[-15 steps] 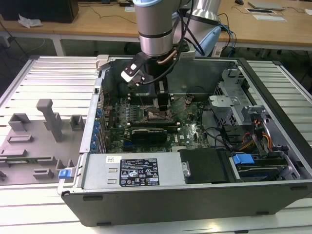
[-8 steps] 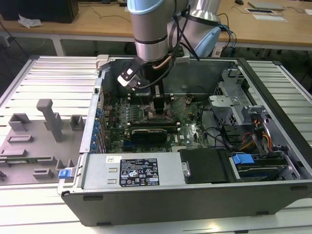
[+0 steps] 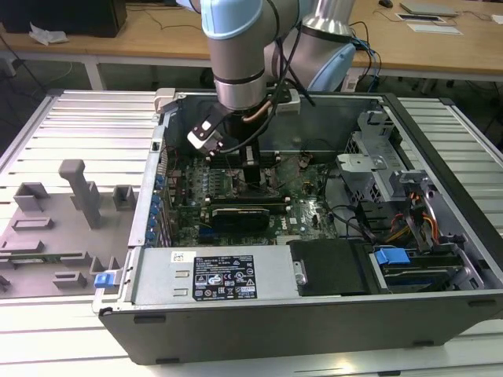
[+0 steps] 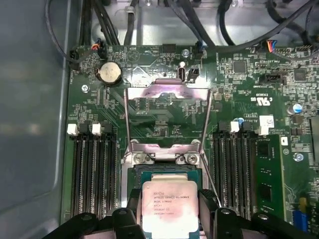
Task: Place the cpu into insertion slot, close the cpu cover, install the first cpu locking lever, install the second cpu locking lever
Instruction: 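Place the cpu into insertion slot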
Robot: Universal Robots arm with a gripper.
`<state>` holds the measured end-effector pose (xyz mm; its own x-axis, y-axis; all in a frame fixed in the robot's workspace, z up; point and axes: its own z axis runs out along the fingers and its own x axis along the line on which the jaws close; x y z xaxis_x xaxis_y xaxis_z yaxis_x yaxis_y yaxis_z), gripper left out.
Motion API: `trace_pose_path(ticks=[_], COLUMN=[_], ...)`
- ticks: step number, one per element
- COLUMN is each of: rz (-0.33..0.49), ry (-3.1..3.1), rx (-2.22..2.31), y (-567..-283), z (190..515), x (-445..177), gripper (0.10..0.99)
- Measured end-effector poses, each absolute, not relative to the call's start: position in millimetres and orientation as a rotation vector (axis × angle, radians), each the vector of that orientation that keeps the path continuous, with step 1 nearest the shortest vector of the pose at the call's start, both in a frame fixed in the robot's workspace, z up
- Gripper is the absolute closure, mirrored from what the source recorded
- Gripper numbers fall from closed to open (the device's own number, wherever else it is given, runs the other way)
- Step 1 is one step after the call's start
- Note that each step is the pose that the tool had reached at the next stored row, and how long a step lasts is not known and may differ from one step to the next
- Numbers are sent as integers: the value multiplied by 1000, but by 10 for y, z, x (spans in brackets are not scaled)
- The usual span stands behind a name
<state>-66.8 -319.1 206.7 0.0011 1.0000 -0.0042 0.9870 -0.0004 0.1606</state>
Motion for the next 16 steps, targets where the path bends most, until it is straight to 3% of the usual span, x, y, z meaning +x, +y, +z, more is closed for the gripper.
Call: trace_pose_path(ticks=[16], rz=[169], ry=[2135], rx=[2137], y=[-3172], z=[1980], x=[-669], gripper=[545])
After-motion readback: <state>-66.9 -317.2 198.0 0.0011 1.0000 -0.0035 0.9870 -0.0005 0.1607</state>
